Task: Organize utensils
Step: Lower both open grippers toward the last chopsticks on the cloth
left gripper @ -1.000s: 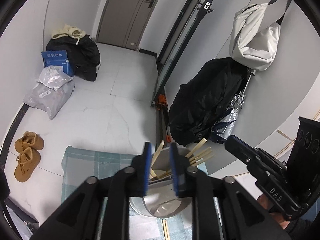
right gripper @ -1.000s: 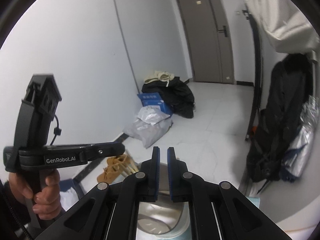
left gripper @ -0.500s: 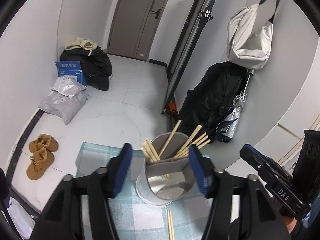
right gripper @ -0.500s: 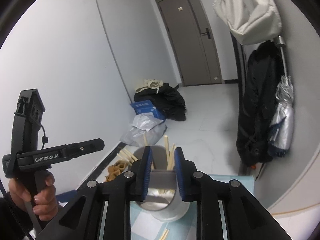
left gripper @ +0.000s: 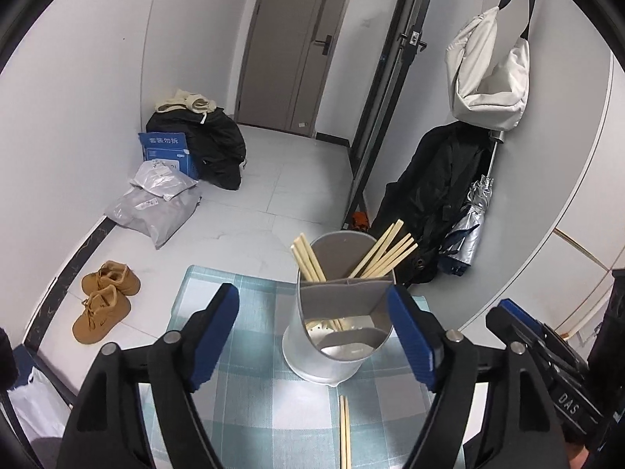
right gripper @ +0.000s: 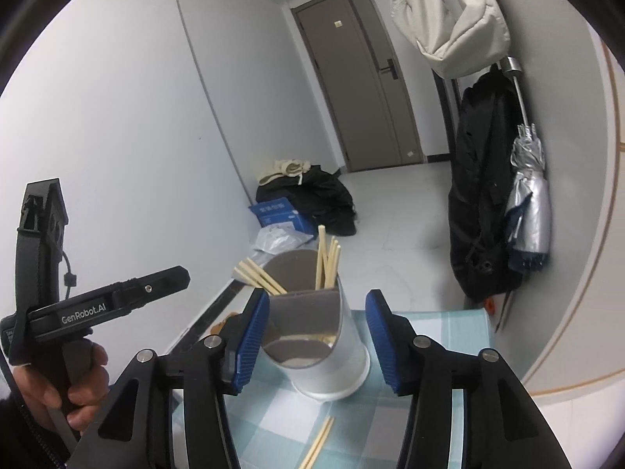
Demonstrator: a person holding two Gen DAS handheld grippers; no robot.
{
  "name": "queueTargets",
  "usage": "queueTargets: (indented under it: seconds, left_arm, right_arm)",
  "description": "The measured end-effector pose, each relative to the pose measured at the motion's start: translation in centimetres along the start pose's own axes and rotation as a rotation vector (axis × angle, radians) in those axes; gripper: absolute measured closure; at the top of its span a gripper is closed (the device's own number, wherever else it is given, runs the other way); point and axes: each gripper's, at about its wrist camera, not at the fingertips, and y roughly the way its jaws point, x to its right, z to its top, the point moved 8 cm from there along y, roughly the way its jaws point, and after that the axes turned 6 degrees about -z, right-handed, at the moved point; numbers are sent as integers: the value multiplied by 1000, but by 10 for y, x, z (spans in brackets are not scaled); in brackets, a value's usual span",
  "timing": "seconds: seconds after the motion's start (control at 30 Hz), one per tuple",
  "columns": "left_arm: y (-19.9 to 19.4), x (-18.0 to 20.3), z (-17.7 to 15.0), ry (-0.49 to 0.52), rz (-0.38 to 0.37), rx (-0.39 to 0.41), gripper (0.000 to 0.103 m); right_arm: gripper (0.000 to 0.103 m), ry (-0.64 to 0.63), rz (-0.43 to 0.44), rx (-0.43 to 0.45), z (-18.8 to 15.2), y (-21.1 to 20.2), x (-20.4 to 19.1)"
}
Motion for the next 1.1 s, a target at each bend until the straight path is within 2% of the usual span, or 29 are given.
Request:
queueTargets:
  seconds: [0.1, 0.17, 0.3, 0.47, 0.7, 0.83, 0.97, 1.1]
  left_arm:
    - [0, -2, -8, 5, 17, 7, 20]
    - [1, -3, -14, 16, 28, 4, 19]
    - [5, -4, -31, 37, 21, -23, 18]
    - [14, -6, -53, 44, 24, -46, 18]
    - [27, -18, -74, 12, 5, -91, 18]
    - [36, -26, -88, 25, 32, -131, 18]
    - [40, -35, -93, -28, 55, -152, 18]
    - [46, -40, -98, -49, 73, -181, 18]
  right_arm:
    - [43, 9, -12, 3, -10, -5, 1]
    - [39, 15, -20, -1, -18, -7, 1]
    - [38, 23, -27, -17, -34, -6, 4]
    - [38, 30, -16, -85, -62, 2, 5]
    - [38, 50, -44, -179, -96, 17, 13]
    - [38, 21, -69, -236, -116, 24, 14]
    - [38, -15, -90, -279, -132, 29, 13]
    - [38, 14, -84, -330, -147, 37, 15]
